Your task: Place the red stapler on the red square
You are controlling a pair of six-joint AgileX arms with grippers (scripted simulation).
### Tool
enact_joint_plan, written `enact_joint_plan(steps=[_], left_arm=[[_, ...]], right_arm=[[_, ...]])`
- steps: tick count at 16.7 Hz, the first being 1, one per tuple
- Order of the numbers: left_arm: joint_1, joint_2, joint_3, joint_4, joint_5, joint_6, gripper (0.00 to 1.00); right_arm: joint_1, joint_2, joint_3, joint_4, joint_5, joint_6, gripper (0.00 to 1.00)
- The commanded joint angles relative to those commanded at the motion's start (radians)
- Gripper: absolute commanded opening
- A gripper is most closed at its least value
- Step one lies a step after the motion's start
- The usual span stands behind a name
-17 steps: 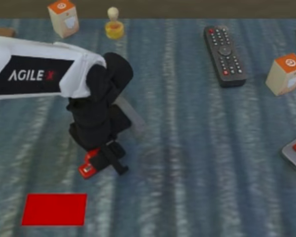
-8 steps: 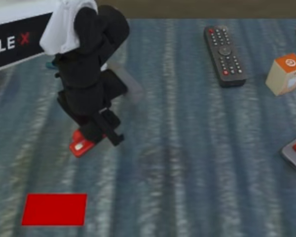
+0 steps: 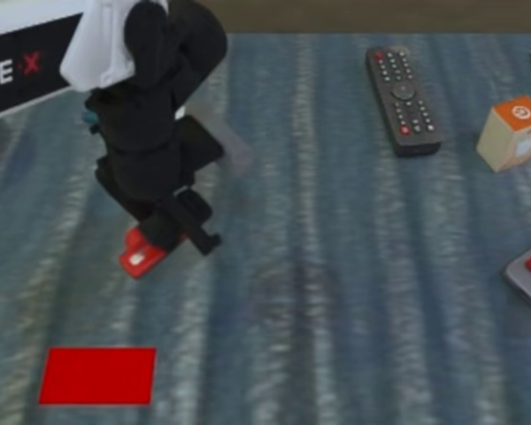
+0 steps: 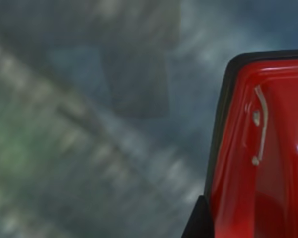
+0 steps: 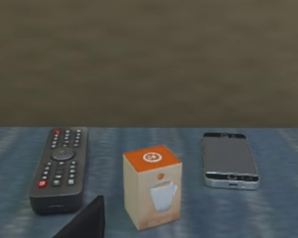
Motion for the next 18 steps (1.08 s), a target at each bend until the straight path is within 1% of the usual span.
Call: enact_joint_plan(steps=[3, 6, 8, 12, 15, 18], left_arm=[[0.017, -0.041, -0.035, -0.022, -0.011, -0.125, 0.00], [0.050, -0.106, -0.098, -0.046, -0.020, -0.346, 0.00], [0.079, -0.159, -0.155, -0.058, -0.020, -0.546, 0.00], [0.145, -0.274, -0.297, -0.064, 0.000, -1.023, 0.00], [0.196, -0.361, -0.410, -0.046, 0.035, -1.379, 0.00], [0.246, -0.451, -0.509, -0.001, 0.086, -1.680, 0.00]], right_arm=[[0.000, 0.000, 0.000, 0.000, 0.000, 0.000, 1.00], [0.000, 0.000, 0.000, 0.000, 0.000, 0.000, 1.00], [0.000, 0.000, 0.000, 0.000, 0.000, 0.000, 1.00], [0.000, 0.000, 0.000, 0.000, 0.000, 0.000, 1.00], [0.000, 0.000, 0.000, 0.000, 0.000, 0.000, 1.00], [0.000, 0.000, 0.000, 0.000, 0.000, 0.000, 1.00]])
